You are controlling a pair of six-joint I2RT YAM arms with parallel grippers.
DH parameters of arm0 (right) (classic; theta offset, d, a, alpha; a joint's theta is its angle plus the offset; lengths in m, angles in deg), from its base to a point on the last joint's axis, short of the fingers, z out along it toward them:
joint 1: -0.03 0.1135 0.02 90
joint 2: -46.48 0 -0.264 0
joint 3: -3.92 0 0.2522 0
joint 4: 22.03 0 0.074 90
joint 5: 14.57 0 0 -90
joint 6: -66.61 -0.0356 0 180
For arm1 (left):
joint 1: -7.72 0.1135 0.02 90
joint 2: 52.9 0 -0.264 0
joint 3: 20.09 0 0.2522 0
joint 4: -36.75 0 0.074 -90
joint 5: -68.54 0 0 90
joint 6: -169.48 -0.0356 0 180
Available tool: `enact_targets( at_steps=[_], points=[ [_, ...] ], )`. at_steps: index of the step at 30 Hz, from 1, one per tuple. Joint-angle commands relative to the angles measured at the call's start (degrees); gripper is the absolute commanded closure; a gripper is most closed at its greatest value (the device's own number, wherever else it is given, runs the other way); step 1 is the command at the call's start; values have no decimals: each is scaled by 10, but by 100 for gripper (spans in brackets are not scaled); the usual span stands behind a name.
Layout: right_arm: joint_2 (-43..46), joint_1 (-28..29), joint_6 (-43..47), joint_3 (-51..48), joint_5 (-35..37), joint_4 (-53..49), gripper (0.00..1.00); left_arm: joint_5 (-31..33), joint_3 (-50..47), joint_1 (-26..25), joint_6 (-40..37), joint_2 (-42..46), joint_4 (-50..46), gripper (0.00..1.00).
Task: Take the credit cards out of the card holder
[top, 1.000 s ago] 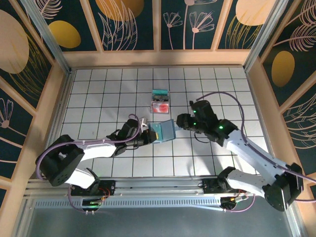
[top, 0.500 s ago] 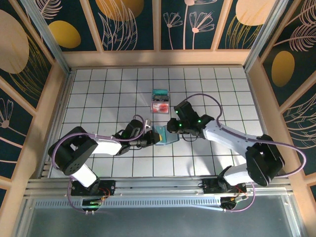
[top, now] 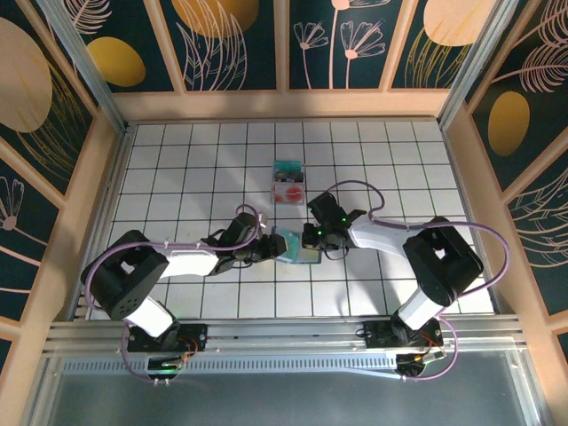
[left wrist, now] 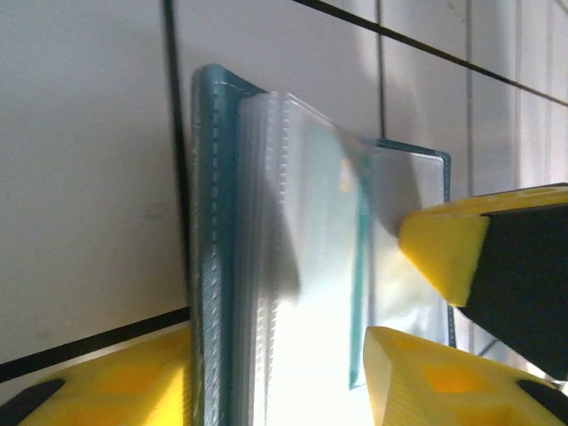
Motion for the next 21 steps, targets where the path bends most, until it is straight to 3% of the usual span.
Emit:
enact_targets(
  at_steps=[1,5,13,21],
  points=[
    [-18,-7,-2,-8,-7,25,90,51,2,-3,-19,17,-66,55],
    [-40,-20,13,-1,-5,22,91,28,-7,-3,-17,4,-30,65],
    [-44,-57,53,17,-18,4,91,26,17,-24,-24,-34,-26,75],
    [22,-54,29,18,-27,-7,88,108,29,-25,-23,33,-107,57]
  ],
)
